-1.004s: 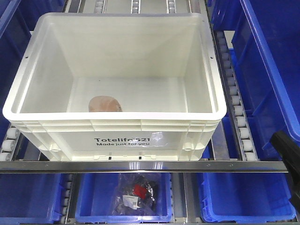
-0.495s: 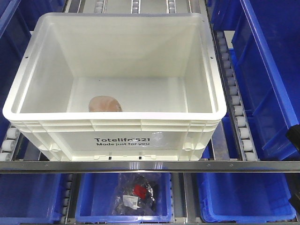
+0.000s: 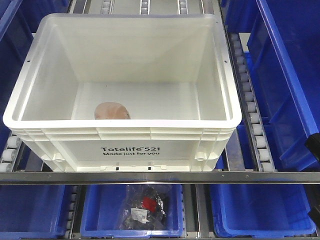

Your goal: Place moving items into box and shelve

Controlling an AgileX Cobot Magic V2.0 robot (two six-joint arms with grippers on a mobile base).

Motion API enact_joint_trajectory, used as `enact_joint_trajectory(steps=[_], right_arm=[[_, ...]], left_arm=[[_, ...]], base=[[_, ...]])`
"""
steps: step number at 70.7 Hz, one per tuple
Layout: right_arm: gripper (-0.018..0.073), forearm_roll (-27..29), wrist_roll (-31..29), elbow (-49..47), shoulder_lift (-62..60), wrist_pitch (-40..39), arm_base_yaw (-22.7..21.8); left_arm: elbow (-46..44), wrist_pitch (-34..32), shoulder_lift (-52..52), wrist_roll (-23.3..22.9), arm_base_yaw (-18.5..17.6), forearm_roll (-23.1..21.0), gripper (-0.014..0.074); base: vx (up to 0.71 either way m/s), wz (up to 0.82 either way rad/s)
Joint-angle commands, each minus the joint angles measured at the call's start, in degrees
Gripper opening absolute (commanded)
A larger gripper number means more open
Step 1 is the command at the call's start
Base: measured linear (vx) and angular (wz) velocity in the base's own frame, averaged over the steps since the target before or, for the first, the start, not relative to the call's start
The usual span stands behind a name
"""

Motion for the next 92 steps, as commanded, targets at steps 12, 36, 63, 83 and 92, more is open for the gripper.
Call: enact_joint_trajectory(steps=[12,36,63,83,92], right_arm=[[-0.0015,-0.1,-0.2,-1.6,0.9,-4.5,-0.1],[-0.0015,-0.1,-0.2,-1.6,0.9,-4.4,-0.1],[-0.0015,-0.1,-0.2,-1.6,0.9,-4.4,-0.1],[-0.0015,-0.1,-0.2,-1.6,0.9,-4.1,-0.1],[-0.0015,-0.1,-0.2,-1.6,0.9,-4.1,-0.1]], left_arm=[[-1.5,-11.0,0.8,-9.7,-0.3,9.5,-0.0028],[6.9,-14.5,-3.4,-10.8,-0.2,9.1,-0.0028],[22.3,-28.2,-7.3,-10.9,-0.2,7.2,-0.0028],[22.3,-28.2,-7.3,-10.9,-0.2,7.2,-0.0028],[22.3,-28.2,-7.3,-10.9,-0.2,7.2,-0.0028]], base=[[0.0,0.0],[0.0,0.0],[0.0,0.0],[0.0,0.0],[0.0,0.0]])
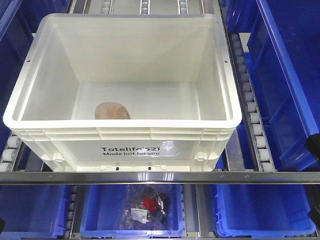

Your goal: Place moving items into box and shelve

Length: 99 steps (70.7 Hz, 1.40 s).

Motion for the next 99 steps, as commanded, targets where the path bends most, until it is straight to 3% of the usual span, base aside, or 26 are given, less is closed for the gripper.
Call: enact_joint_trajectory(steps=[1,26,36,45,49,53,99], right_arm=[[-0.0015,-0.1,-0.3,-1.6,0.9,-4.6,-0.1],[-0.0015,-0.3,-0.4,-1.3,0.9,-4.7,-0.1],[-0.0015,-6.2,1.3,7.4,-0.7,-8.9,-0.1],[-0.0015,-6.2,2.6,18.9,-6.8,-16.1,-0.1],[-0.0015,-5.8,3.1,17.9,-11.0,-9.1,-0.1],[-0.0015,-5.8,3.1,18.1,-14.1,-7.0,-0.1],[-0.0015,-5.6,3.1,18.3,-13.7,-4.7,-0.1]], left_arm=[[0.8,-5.0,-1.0,-0.5,-0.2,-0.7,-0.0028],[0.8,-5.0,-1.0,-0.5,-0.2,-0.7,-0.0027],[0.8,-5.0,-1.0,-0.5,-0.2,-0.7,-0.0027],[0.8,-5.0,-1.0,-0.5,-0.2,-0.7,-0.0027],[0.8,-5.0,-1.0,-0.5,-0.2,-0.7,-0.0027],[0.8,-5.0,-1.0,-0.5,-0.2,-0.7,-0.0027],[0.8,-5.0,-1.0,-0.5,-0.2,-0.7,-0.0027]], base=[[0.0,0.0],[0.0,0.0],[0.0,0.0],[0.0,0.0],[0.0,0.0],[0.0,0.0],[0.0,0.0]])
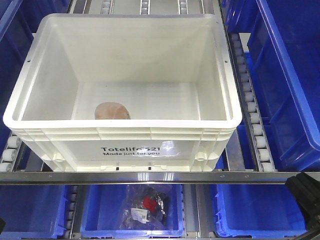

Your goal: Place moving items into box and shelve

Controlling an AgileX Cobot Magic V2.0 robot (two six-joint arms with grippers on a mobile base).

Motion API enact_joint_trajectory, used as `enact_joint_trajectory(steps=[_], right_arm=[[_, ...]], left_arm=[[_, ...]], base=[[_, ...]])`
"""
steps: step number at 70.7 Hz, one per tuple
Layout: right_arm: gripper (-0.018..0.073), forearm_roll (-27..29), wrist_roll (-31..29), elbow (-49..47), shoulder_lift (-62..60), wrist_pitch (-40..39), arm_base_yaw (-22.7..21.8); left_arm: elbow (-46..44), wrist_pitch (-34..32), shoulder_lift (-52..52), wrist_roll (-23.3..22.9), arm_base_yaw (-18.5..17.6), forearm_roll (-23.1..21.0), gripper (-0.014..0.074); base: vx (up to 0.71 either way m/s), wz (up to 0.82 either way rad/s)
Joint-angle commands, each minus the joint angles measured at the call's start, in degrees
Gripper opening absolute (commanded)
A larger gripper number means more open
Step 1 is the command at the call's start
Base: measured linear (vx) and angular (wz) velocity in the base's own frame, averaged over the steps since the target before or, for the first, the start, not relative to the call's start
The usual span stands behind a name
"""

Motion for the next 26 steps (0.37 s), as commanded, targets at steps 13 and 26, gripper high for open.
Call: enact_joint_trajectory(steps=[13,26], right_arm=[[-0.0015,-0.3,0.0,0.2,0.1,-4.4,-0.1],[-0.0015,-0.3,0.0,0.2,0.1,-4.4,-0.1]], left_arm=[[0.7,-4.9,-1.0,-0.5,-0.2,-0.5,-0.0027],[0.7,-4.9,-1.0,-0.5,-0.2,-0.5,-0.0027]], base=[[0.0,0.0],[0.0,0.0]])
